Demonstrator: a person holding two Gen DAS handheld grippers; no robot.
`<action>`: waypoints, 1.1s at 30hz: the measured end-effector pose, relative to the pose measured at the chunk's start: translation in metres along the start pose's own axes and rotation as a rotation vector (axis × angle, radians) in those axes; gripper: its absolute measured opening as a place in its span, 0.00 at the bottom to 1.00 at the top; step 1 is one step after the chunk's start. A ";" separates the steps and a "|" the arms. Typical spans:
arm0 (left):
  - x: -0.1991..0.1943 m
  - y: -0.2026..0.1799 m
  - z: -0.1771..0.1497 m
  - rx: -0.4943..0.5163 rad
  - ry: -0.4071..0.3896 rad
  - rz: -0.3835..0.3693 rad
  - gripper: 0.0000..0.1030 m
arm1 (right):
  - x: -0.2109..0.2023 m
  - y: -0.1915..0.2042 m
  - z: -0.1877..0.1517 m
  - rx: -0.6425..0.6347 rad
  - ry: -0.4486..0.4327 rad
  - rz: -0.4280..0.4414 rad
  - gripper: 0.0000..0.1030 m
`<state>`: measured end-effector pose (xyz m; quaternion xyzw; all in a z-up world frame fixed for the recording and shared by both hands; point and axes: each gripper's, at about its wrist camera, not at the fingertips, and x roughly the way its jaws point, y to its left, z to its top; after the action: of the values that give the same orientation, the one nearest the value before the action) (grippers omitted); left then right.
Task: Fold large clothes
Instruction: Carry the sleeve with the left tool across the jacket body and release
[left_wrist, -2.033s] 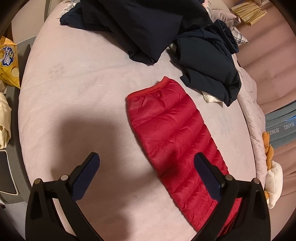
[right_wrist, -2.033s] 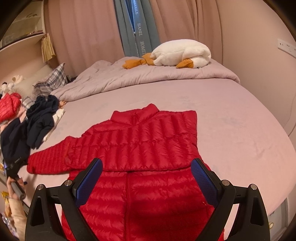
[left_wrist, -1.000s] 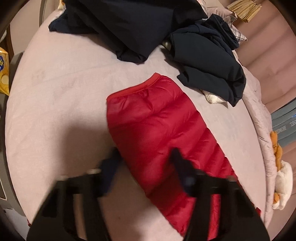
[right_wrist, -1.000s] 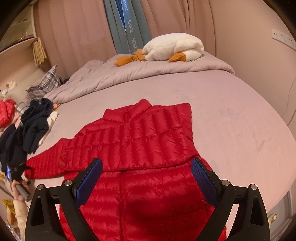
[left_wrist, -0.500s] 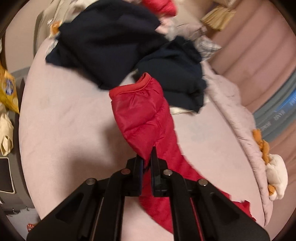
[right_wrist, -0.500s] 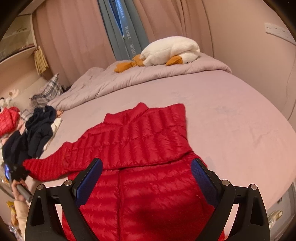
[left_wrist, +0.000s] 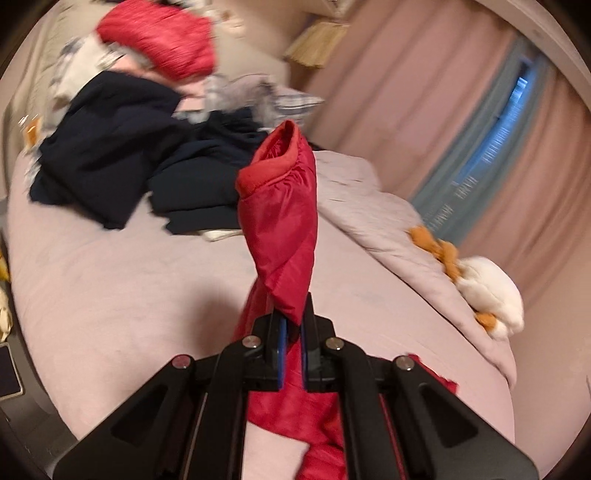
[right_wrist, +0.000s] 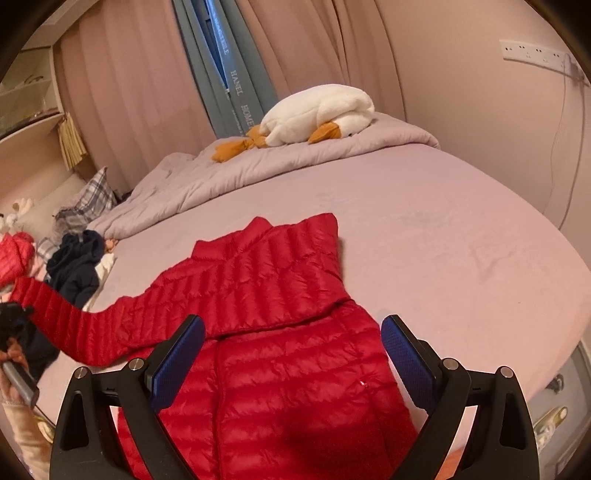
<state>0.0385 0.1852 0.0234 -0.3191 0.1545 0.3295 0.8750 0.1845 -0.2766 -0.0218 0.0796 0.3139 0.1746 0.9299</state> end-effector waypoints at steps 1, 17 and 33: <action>-0.003 -0.013 -0.004 0.040 0.008 -0.029 0.05 | 0.000 -0.001 0.000 -0.002 -0.002 -0.004 0.93; -0.018 -0.160 -0.105 0.448 0.209 -0.360 0.05 | -0.002 -0.015 -0.011 0.022 0.028 -0.007 0.93; 0.003 -0.179 -0.236 0.632 0.485 -0.405 0.05 | -0.005 -0.031 -0.020 0.076 0.043 0.004 0.93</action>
<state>0.1480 -0.0726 -0.0726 -0.1279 0.3829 0.0038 0.9149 0.1774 -0.3068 -0.0427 0.1115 0.3400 0.1660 0.9189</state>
